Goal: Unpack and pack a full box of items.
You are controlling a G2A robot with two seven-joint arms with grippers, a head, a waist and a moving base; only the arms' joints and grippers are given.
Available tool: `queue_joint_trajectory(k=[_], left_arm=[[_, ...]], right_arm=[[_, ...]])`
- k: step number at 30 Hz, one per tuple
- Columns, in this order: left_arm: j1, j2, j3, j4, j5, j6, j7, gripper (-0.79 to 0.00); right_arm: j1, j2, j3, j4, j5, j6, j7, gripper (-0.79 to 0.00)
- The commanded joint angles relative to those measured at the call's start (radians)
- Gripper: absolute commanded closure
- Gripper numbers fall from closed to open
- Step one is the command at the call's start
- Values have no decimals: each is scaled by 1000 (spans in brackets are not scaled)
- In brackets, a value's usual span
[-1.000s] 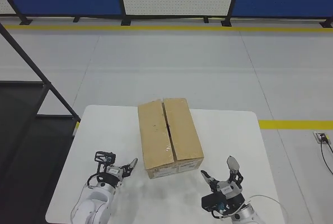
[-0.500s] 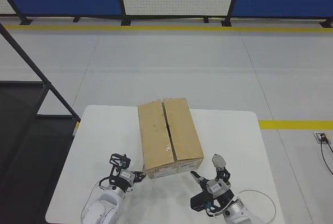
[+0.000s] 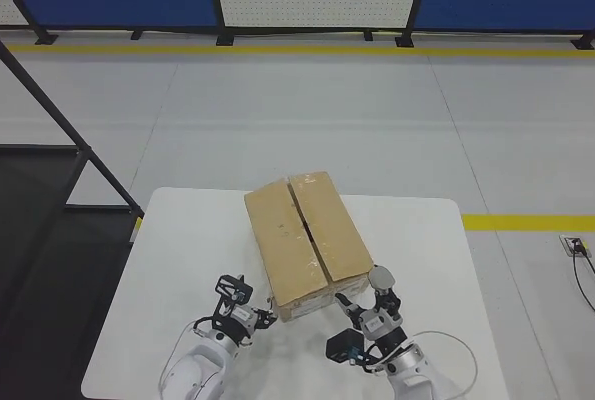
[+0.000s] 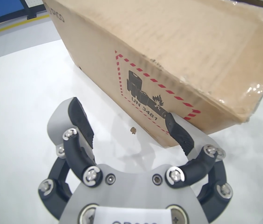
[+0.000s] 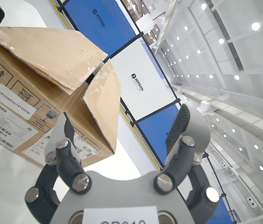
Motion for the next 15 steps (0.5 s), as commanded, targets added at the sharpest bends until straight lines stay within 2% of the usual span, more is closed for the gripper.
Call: queue_joint_trajectory(k=[1, 7, 15], left_arm=[[-9, -2, 8, 4, 1, -2, 0, -785], [-34, -9, 37, 17, 14, -15, -3, -785], [-53, -17, 65, 24, 26, -37, -3, -785]], right_arm=[[12, -4, -7, 7, -18, 8, 29, -785], [30, -14, -11, 20, -57, 32, 102, -785], [23, -15, 37, 24, -77, 48, 134, -785]])
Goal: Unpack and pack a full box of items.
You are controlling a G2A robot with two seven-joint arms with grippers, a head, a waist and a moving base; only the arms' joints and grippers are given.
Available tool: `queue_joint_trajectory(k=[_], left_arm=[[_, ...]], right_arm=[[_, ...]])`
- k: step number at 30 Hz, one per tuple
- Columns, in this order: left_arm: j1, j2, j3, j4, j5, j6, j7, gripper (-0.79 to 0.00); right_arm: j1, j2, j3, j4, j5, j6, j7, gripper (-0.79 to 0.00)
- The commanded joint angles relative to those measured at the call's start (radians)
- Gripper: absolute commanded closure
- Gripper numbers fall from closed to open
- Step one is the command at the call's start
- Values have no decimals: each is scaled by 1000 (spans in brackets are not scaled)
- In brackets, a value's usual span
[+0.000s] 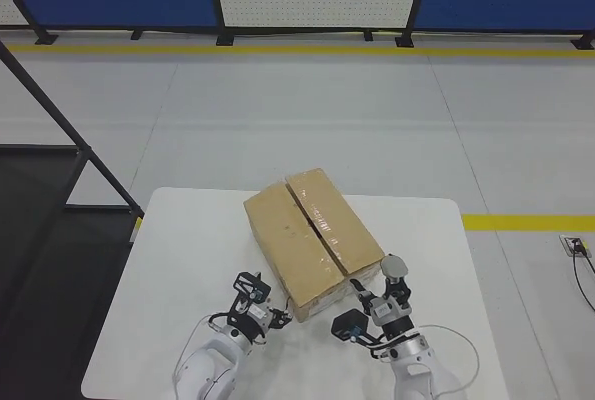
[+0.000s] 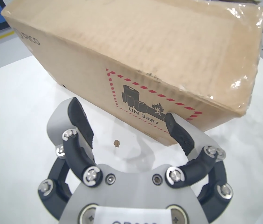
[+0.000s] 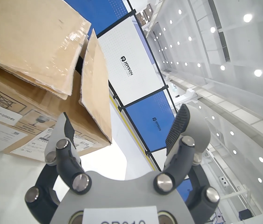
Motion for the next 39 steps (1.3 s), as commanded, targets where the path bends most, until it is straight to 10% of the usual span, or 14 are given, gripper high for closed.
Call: queue_joint_trajectory(k=[1, 21, 29, 39], left_arm=[[-4, -1, 4, 1, 1, -7, -1, -785], [104, 25, -236, -42, -144, 4, 73, -785], [131, 30, -279, -66, -159, 10, 78, -785], [130, 28, -273, -75, -143, 23, 78, -785]], right_arm=[[-1, 0, 13, 0, -2, 3, -2, -785], [99, -22, -9, 95, -21, -52, -20, -785], [150, -34, -28, 143, 7, -87, -28, -391], [162, -39, -23, 163, 22, -133, -45, -142]])
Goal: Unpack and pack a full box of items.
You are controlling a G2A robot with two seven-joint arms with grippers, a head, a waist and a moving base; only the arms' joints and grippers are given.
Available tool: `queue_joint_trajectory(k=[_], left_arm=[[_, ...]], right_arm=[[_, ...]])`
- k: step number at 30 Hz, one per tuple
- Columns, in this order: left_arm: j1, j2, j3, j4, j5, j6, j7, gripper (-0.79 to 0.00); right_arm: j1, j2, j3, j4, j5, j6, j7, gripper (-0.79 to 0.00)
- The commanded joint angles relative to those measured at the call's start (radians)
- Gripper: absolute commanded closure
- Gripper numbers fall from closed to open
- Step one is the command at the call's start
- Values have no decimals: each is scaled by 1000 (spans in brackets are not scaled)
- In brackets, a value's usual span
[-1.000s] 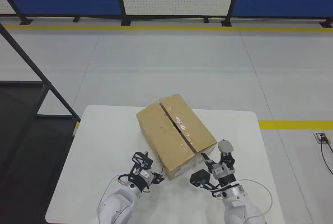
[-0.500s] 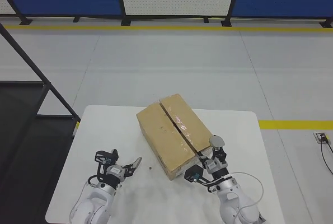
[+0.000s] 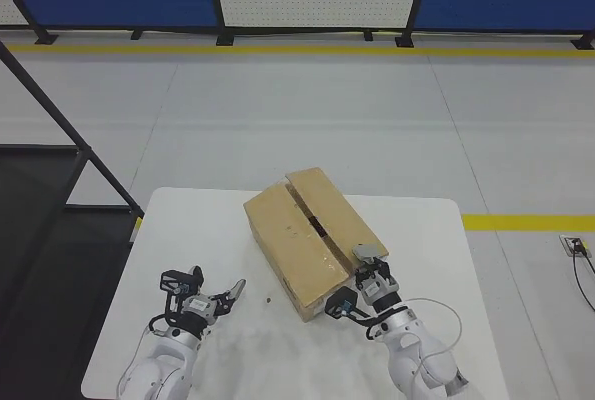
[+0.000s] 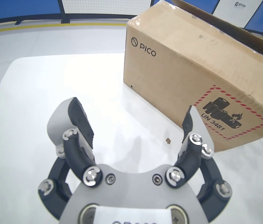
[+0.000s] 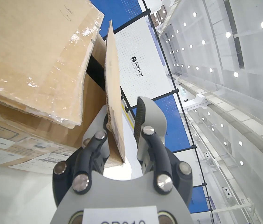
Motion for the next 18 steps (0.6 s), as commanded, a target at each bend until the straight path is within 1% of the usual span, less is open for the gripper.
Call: queue_joint_trajectory(k=[1, 2, 9, 18], left_arm=[[-3, 0, 0, 0, 1, 1, -1, -785], [-5, 0, -2, 1, -1, 2, -1, -785], [-18, -2, -20, 10, -25, 15, 10, -785], [-20, 3, -85, 9, -69, 20, 14, -785]], right_arm=[[-5, 1, 5, -2, 2, -5, -11, -86], [-8, 1, 7, -4, 5, -5, -18, 0], [-34, 5, 33, -17, 34, -14, -90, 0], [-70, 25, 83, -44, 46, -101, -262, 0]])
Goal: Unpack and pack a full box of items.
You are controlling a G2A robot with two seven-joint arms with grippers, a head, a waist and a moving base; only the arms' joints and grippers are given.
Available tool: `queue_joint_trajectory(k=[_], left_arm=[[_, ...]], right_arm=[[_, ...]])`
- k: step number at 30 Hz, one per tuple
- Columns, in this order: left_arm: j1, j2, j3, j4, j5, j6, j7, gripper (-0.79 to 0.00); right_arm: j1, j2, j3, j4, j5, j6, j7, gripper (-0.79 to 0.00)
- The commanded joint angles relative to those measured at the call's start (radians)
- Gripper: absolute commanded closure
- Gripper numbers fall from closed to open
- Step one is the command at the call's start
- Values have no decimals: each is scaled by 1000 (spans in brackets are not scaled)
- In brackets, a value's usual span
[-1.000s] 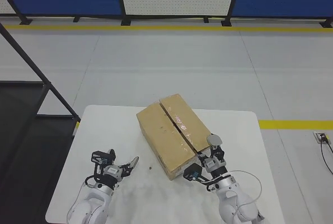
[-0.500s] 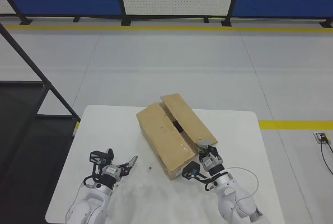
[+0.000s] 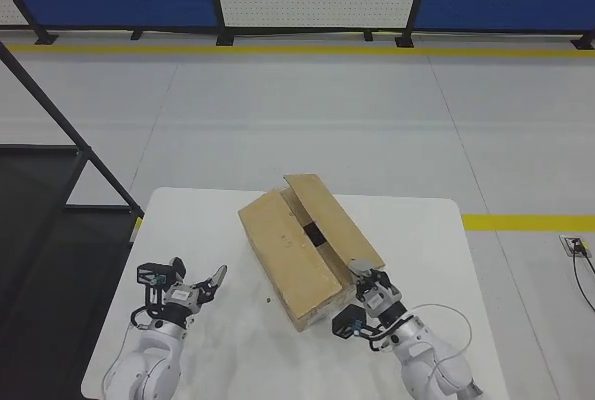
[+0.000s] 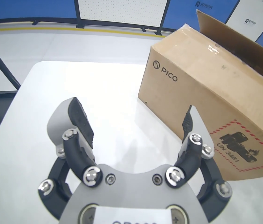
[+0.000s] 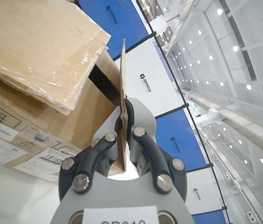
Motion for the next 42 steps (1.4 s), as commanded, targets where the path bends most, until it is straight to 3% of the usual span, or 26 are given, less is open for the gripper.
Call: queue_joint_trajectory(k=[1, 12, 20, 33, 34, 35, 42], left_arm=[[2, 1, -15, -2, -6, 1, 1, -785], [7, 4, -73, 2, -27, 49, 2, -785], [-13, 2, -71, 18, 21, 113, 10, -785], [-143, -5, -33, 147, 11, 84, 2, -785], [-153, -6, -28, 156, 12, 84, 1, -785], [-163, -7, -23, 164, 13, 84, 0, -785], [-217, -11, 6, 203, 32, 67, -23, -785]], right_arm=[[-7, 4, 9, -7, -6, -17, -33, 0], [-47, 24, 60, -45, -17, -61, -131, 0], [-69, 41, 98, -59, -30, -119, -212, 0], [-91, 56, 116, -80, -48, -168, -231, 0], [-92, 57, 116, -83, -47, -172, -222, -314], [-93, 57, 116, -86, -47, -176, -217, -785], [-153, 71, 145, -144, -22, -185, -307, -785]])
